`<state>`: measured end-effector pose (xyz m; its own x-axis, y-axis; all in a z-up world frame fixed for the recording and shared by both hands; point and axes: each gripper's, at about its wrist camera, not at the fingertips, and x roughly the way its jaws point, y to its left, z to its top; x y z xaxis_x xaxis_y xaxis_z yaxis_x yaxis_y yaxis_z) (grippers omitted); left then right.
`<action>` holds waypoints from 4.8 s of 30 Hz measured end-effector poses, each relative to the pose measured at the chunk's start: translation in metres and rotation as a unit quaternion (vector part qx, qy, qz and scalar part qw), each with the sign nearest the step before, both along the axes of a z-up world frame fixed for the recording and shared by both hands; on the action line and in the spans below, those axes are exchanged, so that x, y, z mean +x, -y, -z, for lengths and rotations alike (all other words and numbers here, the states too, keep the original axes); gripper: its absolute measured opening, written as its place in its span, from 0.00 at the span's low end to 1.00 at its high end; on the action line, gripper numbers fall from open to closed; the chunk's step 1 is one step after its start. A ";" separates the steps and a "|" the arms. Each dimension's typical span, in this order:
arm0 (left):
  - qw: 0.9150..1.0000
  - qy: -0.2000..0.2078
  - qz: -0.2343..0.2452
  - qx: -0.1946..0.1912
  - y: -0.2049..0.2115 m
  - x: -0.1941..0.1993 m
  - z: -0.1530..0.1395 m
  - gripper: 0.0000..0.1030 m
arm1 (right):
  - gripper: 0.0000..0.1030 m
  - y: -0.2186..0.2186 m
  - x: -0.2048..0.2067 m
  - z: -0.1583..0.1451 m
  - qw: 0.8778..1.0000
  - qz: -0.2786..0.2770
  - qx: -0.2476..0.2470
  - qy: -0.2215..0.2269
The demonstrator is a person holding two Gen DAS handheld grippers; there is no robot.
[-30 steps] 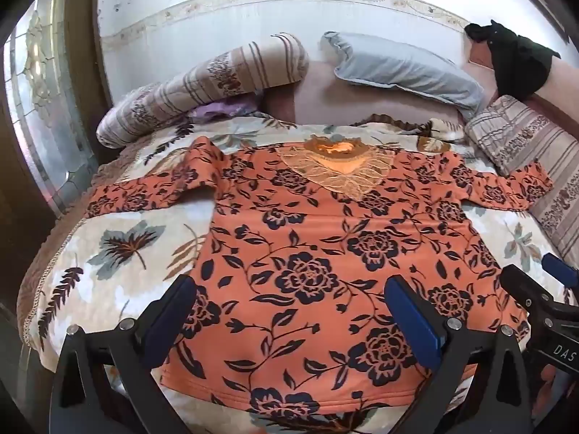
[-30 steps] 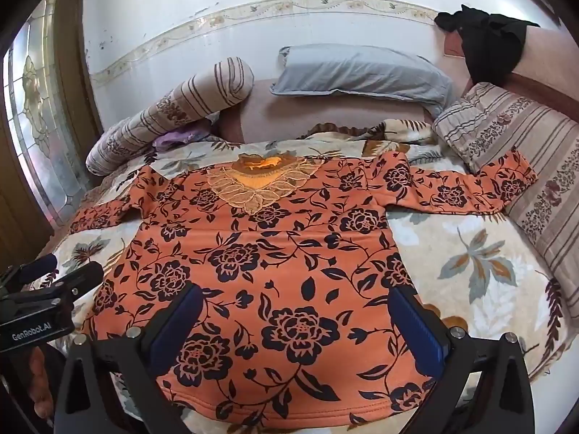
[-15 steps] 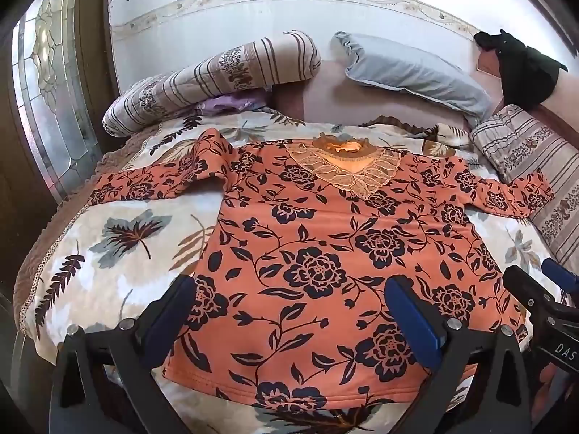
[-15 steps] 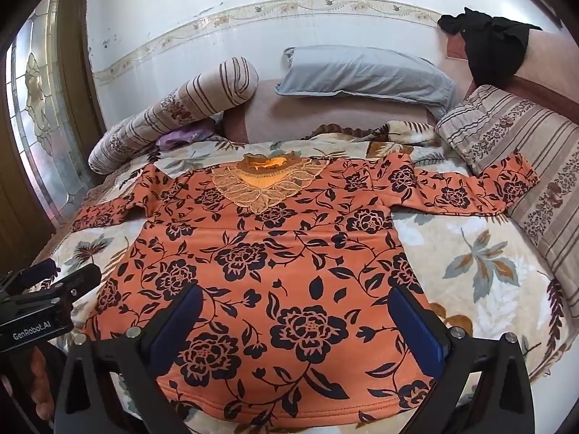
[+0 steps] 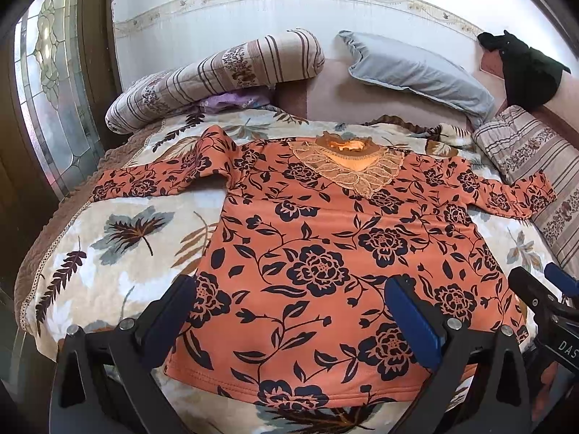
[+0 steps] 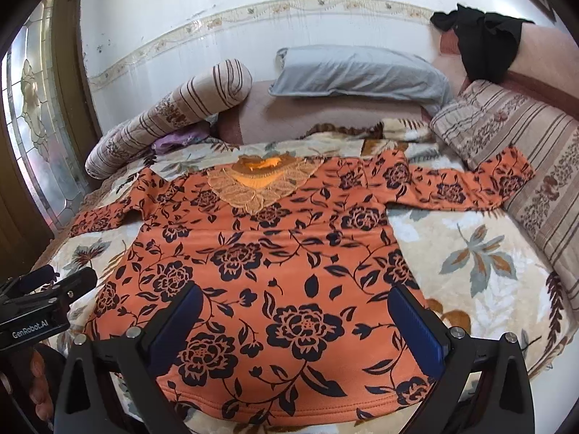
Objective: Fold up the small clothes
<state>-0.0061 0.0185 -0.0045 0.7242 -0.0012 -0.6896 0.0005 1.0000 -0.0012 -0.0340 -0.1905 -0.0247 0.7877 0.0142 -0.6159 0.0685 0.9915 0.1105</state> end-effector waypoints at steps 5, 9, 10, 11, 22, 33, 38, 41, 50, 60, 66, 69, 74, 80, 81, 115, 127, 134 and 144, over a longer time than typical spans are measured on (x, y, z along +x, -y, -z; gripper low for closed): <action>1.000 -0.009 0.000 0.003 -0.001 0.002 0.003 1.00 | 1.00 -0.001 -0.001 -0.002 1.000 0.001 0.000 0.003; 1.000 -0.002 -0.004 0.003 -0.002 -0.001 0.003 1.00 | 1.00 -0.003 -0.004 -0.002 1.000 0.002 -0.005 0.007; 1.000 -0.010 -0.001 0.003 -0.001 0.001 0.005 1.00 | 1.00 -0.003 -0.002 0.000 1.000 0.004 -0.006 0.001; 1.000 -0.014 0.001 0.003 -0.001 0.002 0.005 1.00 | 1.00 -0.003 0.000 0.002 1.000 0.003 -0.003 -0.006; 1.000 -0.016 -0.001 0.007 0.001 0.002 0.009 1.00 | 1.00 -0.004 -0.002 0.005 1.000 0.004 0.000 -0.005; 1.000 -0.019 0.000 0.010 0.001 0.003 0.011 1.00 | 1.00 -0.006 -0.001 0.007 1.000 0.003 -0.002 -0.008; 1.000 -0.020 0.001 0.010 0.000 0.003 0.012 1.00 | 1.00 -0.008 0.000 0.008 1.000 0.000 -0.003 -0.011; 1.000 -0.021 0.002 0.010 0.000 0.003 0.013 1.00 | 1.00 -0.008 0.001 0.008 1.000 0.000 -0.003 -0.010; 1.000 -0.025 0.005 0.012 0.002 0.006 0.016 1.00 | 1.00 -0.007 0.004 0.009 1.000 0.001 -0.002 -0.011; 0.999 -0.043 0.001 -0.004 -0.004 0.016 0.027 1.00 | 1.00 0.005 0.009 0.015 1.000 0.004 0.020 -0.021; 0.998 -0.058 -0.009 0.000 -0.018 0.032 0.038 1.00 | 1.00 0.071 0.025 0.007 0.995 0.041 0.093 -0.018; 0.996 -0.075 -0.039 -0.010 -0.044 0.048 0.049 1.00 | 1.00 0.129 0.036 0.004 0.988 0.077 0.133 0.007; 0.989 -0.088 -0.121 -0.019 -0.105 0.082 0.064 1.00 | 1.00 0.246 0.066 0.025 0.965 0.184 0.186 -0.007; 0.967 -0.090 -0.237 0.012 -0.189 0.121 0.079 1.00 | 1.00 0.362 0.104 0.039 0.939 0.277 0.201 -0.016; 0.962 -0.089 -0.259 0.008 -0.205 0.126 0.081 1.00 | 1.00 0.379 0.111 0.039 0.935 0.286 0.209 -0.005; 0.928 -0.073 -0.347 -0.113 -0.302 0.126 0.118 1.00 | 0.06 0.213 0.228 -0.093 0.980 0.080 0.134 0.121; 0.937 -0.069 -0.314 -0.135 -0.306 0.119 0.113 1.00 | 1.00 -0.088 0.298 0.066 0.972 -0.121 0.189 -0.064; 0.951 -0.010 -0.303 -0.059 -0.286 0.114 0.088 1.00 | 1.00 -0.043 0.254 0.085 0.963 -0.112 0.237 -0.061; 0.987 0.017 0.005 -0.162 -0.149 0.151 0.026 1.00 | 1.00 0.057 0.159 0.086 0.963 -0.091 0.251 -0.033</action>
